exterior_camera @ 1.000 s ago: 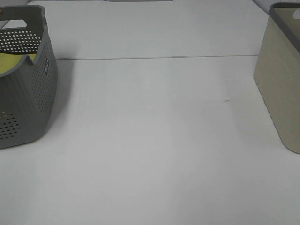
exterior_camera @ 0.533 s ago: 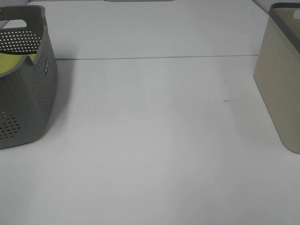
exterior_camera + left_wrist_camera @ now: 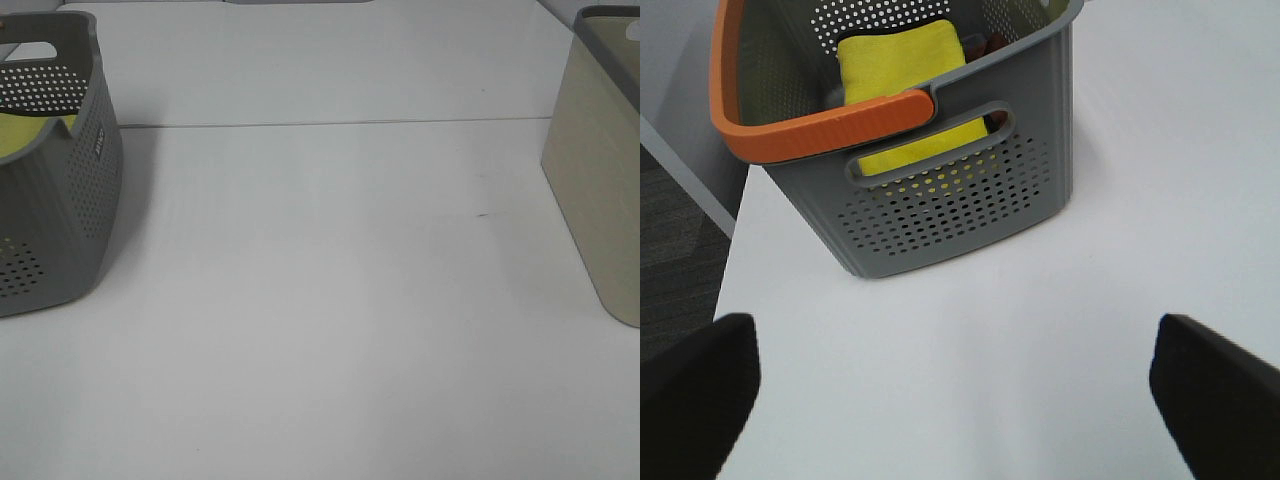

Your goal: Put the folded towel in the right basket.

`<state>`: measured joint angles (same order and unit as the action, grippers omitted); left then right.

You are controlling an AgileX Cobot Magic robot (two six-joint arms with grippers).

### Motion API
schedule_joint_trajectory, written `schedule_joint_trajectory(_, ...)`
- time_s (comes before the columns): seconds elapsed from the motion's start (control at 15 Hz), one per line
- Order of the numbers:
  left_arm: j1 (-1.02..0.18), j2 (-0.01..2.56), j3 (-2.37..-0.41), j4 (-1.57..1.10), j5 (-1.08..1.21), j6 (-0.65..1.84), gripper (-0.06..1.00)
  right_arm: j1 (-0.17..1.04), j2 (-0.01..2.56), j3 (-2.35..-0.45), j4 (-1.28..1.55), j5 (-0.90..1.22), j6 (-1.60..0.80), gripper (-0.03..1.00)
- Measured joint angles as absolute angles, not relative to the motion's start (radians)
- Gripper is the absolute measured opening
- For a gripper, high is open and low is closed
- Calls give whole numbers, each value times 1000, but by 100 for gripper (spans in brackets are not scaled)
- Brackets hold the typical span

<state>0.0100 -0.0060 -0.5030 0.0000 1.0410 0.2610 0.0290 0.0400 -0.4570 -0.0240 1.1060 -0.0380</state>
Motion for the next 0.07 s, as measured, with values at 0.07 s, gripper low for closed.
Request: schedule_joint_trajectory(0.07, 10, -6, -503, 0, 1041, 261, 99, 29, 40, -457, -24, 1106, -38, 97)
